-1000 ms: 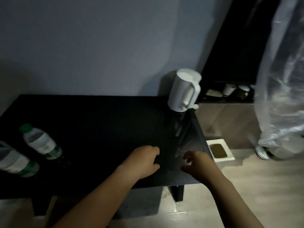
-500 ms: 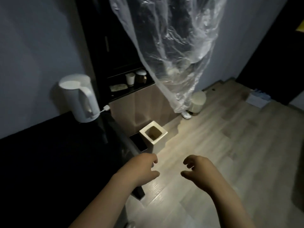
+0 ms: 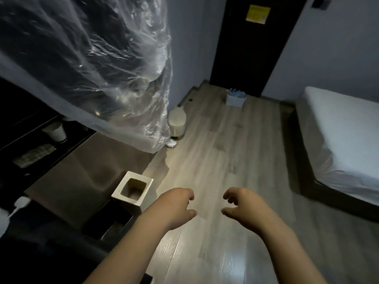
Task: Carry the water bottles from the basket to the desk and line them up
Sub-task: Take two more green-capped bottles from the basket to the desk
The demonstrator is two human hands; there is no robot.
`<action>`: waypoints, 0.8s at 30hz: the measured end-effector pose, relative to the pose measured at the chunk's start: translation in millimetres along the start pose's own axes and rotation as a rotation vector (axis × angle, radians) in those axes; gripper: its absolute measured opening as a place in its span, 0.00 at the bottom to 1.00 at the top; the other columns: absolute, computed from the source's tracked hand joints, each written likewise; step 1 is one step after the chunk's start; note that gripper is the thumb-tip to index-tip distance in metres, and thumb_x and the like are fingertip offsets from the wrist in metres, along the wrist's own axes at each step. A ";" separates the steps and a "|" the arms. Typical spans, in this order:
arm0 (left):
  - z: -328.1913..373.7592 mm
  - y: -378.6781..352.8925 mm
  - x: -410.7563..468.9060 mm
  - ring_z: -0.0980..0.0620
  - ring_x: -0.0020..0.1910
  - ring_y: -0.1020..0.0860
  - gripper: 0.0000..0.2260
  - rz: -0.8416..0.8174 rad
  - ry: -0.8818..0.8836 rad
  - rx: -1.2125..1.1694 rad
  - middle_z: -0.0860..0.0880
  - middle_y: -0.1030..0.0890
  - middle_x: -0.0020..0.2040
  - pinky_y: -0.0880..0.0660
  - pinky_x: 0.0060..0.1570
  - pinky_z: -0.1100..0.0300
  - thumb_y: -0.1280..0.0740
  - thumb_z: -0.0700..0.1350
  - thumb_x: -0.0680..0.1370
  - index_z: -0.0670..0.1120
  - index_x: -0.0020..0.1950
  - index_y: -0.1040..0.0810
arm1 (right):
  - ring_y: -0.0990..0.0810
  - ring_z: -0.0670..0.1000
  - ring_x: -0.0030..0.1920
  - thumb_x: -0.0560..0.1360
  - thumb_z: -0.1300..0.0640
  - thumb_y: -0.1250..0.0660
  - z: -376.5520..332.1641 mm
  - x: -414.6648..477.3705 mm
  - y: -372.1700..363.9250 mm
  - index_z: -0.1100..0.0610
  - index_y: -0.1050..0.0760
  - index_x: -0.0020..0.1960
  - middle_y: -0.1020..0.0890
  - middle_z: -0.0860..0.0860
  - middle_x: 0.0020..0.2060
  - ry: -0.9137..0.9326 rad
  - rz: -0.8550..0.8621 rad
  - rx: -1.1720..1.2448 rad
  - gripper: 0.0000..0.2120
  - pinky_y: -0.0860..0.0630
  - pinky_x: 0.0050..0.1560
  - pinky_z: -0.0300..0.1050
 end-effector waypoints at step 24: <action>182.9 49.4 362.5 0.53 0.60 0.25 0.18 -0.021 -0.216 0.241 0.53 0.22 0.60 0.28 0.58 0.59 0.36 0.53 0.77 0.50 0.65 0.29 | 0.22 0.46 0.56 0.74 0.50 0.32 201.8 260.4 217.0 0.49 0.27 0.64 0.21 0.47 0.58 -0.093 0.124 0.013 0.20 0.23 0.54 0.40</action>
Point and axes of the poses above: each hand's wrist, its own x-axis towards the middle knuckle, its own y-axis out of the back of the hand, z = x × y, the point moved 3 cm from there along x, towards the middle knuckle
